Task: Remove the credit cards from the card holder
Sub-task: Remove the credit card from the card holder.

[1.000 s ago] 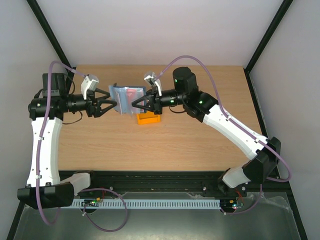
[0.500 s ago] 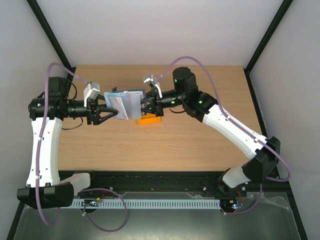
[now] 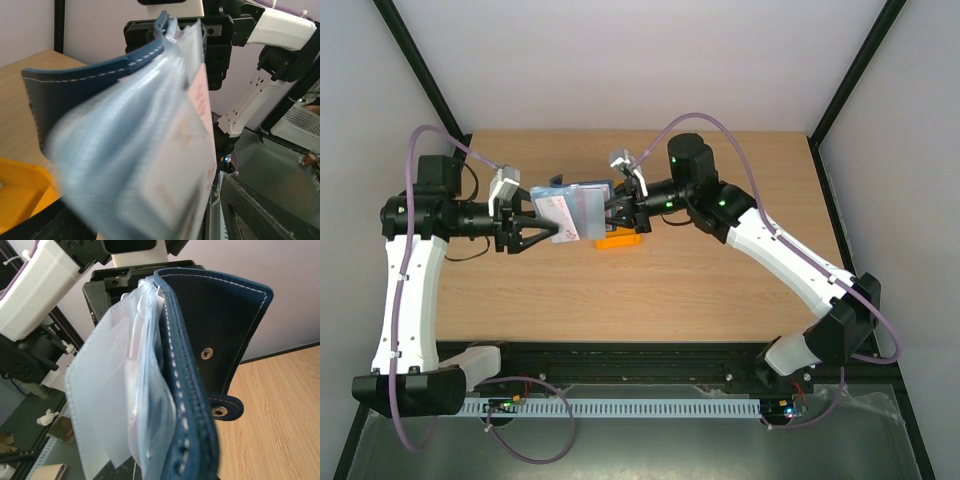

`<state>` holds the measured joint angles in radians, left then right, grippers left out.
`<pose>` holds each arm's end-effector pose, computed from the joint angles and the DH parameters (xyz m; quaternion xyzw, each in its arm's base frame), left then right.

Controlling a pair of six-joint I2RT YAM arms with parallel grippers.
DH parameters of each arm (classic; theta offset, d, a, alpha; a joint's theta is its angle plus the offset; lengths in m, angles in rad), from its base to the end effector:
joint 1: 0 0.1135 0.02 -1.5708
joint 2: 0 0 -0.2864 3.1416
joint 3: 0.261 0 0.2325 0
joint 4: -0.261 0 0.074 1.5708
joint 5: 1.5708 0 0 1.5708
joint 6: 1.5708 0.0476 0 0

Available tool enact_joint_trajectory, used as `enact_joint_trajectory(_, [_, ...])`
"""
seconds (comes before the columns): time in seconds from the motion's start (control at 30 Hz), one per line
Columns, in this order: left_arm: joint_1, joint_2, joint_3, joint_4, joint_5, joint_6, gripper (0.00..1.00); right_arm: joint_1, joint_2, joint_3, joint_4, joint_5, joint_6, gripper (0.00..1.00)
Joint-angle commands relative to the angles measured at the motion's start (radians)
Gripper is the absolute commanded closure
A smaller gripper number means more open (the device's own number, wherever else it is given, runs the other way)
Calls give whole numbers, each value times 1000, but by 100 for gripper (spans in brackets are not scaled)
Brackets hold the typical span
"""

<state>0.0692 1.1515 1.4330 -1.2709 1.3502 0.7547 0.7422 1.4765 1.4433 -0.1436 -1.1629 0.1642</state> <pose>0.1517 -0.0360 0.4246 0.4201 0.6442 -0.4591 0.4448 0.1996 0.2424 0.4348 -0.5206 0.5137 0.6135 0.2979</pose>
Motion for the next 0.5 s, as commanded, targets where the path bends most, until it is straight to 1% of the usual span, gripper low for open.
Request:
enact_joint_trajectory(0.0, [15, 6, 16, 82, -3, -71, 31, -27, -38, 12, 21, -99, -59, 98])
enact_joint_trajectory(0.07, [22, 15, 19, 112, -14, -111, 26, -38, -44, 26, -2, -104, -77, 98])
enact_joint_trajectory(0.17, [22, 20, 45, 111, 7, -108, 19, -45, -53, 44, -32, -104, -98, 98])
enact_joint_trajectory(0.33, [-5, 8, 73, 114, 41, -105, 7, -46, -53, 55, -35, -104, -103, 98])
enact_joint_trajectory(0.37, [-9, 8, 71, 115, 45, -108, 5, -46, -54, 56, -34, -124, -105, 98])
enact_joint_trajectory(0.47, [-18, 7, 58, 143, 48, -133, 4, -46, -55, 62, -28, -130, -107, 98])
